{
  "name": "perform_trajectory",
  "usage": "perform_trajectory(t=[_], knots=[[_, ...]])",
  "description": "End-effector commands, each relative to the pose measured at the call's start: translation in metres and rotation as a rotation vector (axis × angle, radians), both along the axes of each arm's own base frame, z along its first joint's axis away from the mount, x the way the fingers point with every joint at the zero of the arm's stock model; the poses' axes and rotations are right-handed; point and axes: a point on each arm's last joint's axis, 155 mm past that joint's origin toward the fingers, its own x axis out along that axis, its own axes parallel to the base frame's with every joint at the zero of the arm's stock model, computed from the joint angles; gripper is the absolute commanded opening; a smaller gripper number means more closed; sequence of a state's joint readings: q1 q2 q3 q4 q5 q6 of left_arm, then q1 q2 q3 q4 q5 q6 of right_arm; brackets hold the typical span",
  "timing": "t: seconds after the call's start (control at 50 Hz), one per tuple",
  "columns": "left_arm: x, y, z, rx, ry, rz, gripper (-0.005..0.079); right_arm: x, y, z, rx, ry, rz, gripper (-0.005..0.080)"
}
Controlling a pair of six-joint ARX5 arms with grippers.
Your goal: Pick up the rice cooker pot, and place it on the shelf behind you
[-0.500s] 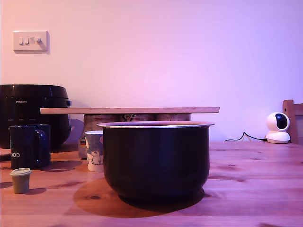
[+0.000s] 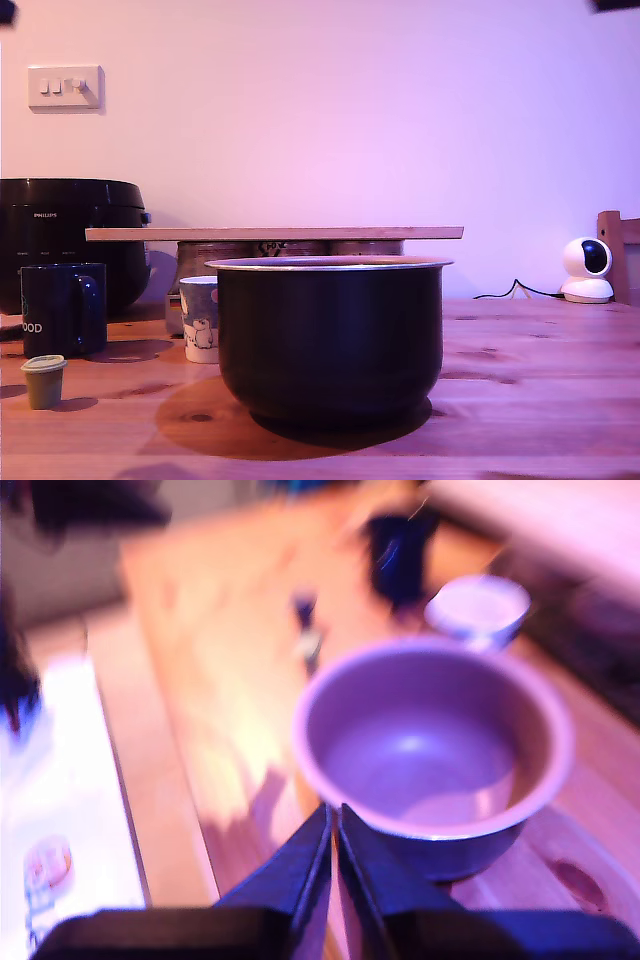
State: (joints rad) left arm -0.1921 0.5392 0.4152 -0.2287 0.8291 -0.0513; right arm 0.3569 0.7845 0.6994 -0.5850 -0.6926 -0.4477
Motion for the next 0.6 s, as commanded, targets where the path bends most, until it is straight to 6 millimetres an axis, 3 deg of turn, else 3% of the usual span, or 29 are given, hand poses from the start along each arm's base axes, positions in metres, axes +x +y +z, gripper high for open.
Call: perform_trajectory(t=[0.0,0.5,0.58], knots=[[-0.001,-0.004,-0.005,0.011,0.0,-0.02,-0.0019,0.002,0.006,-0.002,-0.056,-0.044,0.039,-0.0012],[-0.003,-0.012,-0.011,0.043,-0.003,-0.042,-0.0019,0.019,0.036,-0.029,-0.465,-0.151,0.243,-0.001],[-0.003,-0.012,-0.011,0.043,-0.004,-0.042,-0.0019,0.025,0.038,-0.038,-0.555,-0.193,0.268,0.0066]])
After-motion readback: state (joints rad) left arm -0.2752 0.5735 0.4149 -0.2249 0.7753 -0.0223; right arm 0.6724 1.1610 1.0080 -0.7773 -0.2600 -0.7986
